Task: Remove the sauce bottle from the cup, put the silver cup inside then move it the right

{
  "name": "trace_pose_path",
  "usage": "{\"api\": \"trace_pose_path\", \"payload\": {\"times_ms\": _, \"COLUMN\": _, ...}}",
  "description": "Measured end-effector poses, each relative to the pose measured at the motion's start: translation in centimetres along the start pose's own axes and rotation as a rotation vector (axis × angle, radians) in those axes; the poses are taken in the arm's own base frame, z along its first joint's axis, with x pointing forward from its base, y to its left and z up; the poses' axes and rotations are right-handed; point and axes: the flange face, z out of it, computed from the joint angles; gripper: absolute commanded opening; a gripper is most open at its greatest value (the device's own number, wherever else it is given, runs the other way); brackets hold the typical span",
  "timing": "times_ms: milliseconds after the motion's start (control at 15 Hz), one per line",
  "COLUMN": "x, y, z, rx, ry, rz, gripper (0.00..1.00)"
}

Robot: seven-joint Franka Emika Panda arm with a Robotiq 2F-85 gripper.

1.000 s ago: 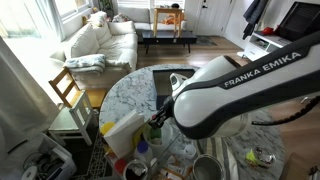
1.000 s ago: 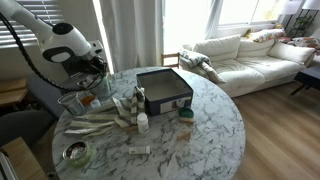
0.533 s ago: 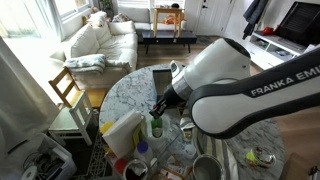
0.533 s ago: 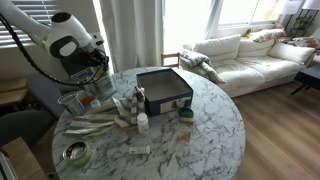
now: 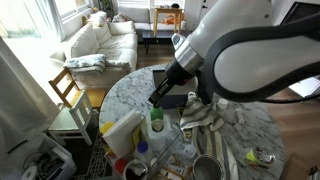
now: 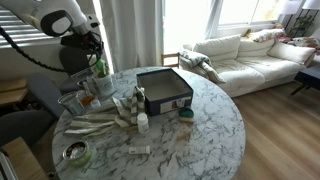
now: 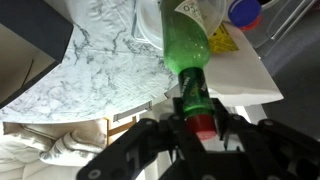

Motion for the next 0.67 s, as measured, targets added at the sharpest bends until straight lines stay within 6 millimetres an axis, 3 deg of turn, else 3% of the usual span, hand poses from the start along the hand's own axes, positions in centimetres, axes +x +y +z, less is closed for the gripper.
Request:
{"api": "trace_pose_path", "payload": {"times_ms": 200, "x": 1.6, "y": 1.3, "z": -3.6, "rx": -0.031, "ry": 0.019, "rz": 0.004, "gripper": 0.08}}
{"api": "trace_pose_path", "payload": {"times_ms": 400, "x": 2.3, "y": 4.1, "z": -6.6, "rx": -0.112, "ry": 0.040, "rz": 0.023, "gripper": 0.08}}
{"api": "trace_pose_path", "payload": {"times_ms": 533, "x": 2.1, "y": 6.2, "z": -7.7, "rx": -0.164, "ry": 0.044, "rz": 0.043, "gripper": 0.08}}
{"api": "trace_pose_path", "payload": {"times_ms": 667, "x": 1.0, "y": 8.2, "z": -7.3, "rx": -0.203, "ry": 0.018, "rz": 0.086, "gripper": 0.08}}
